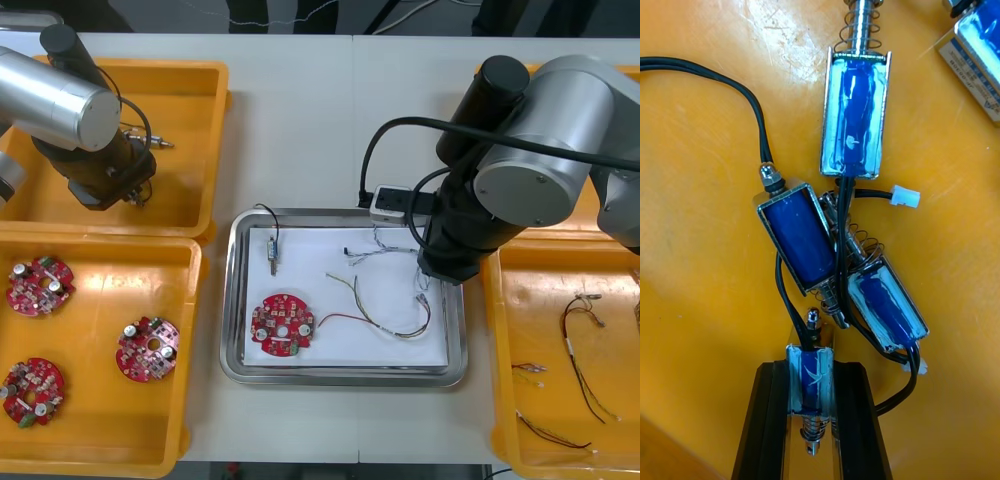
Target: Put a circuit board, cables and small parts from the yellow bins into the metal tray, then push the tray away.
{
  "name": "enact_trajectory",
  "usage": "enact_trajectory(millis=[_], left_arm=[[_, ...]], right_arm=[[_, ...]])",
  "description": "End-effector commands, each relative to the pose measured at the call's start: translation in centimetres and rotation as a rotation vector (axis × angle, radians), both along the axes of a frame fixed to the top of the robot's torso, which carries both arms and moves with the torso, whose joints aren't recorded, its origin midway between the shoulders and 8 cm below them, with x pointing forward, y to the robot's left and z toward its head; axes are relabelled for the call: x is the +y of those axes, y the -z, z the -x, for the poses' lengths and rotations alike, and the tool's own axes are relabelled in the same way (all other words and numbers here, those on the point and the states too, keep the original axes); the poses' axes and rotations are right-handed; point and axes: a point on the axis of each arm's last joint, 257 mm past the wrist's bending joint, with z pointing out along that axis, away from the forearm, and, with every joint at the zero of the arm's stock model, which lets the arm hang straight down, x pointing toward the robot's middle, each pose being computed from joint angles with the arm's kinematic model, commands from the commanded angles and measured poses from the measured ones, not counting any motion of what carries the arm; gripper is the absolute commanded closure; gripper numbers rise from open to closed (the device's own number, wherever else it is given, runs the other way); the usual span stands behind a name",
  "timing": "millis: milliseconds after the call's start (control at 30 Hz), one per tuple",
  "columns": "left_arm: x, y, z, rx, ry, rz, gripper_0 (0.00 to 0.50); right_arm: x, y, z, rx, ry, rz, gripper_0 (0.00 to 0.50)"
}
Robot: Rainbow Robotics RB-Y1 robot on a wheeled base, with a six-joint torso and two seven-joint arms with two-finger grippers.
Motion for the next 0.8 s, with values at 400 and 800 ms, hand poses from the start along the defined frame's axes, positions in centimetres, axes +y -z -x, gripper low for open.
enact_trajectory(millis=[400, 800], left_arm=[[-0.5, -3.6, 1.0, -0.015, -0.059, 0.034, 0.5], [-0.1, -7.2, 1.7, -0.055, -0.054, -0.03, 0.5]], right_arm=[[0.2, -10.1, 0.5, -0.168, 0.151, -0.121, 0.0], [-5.9, -13.9, -1.1, -0.23, 0.326, -0.196, 0.0]])
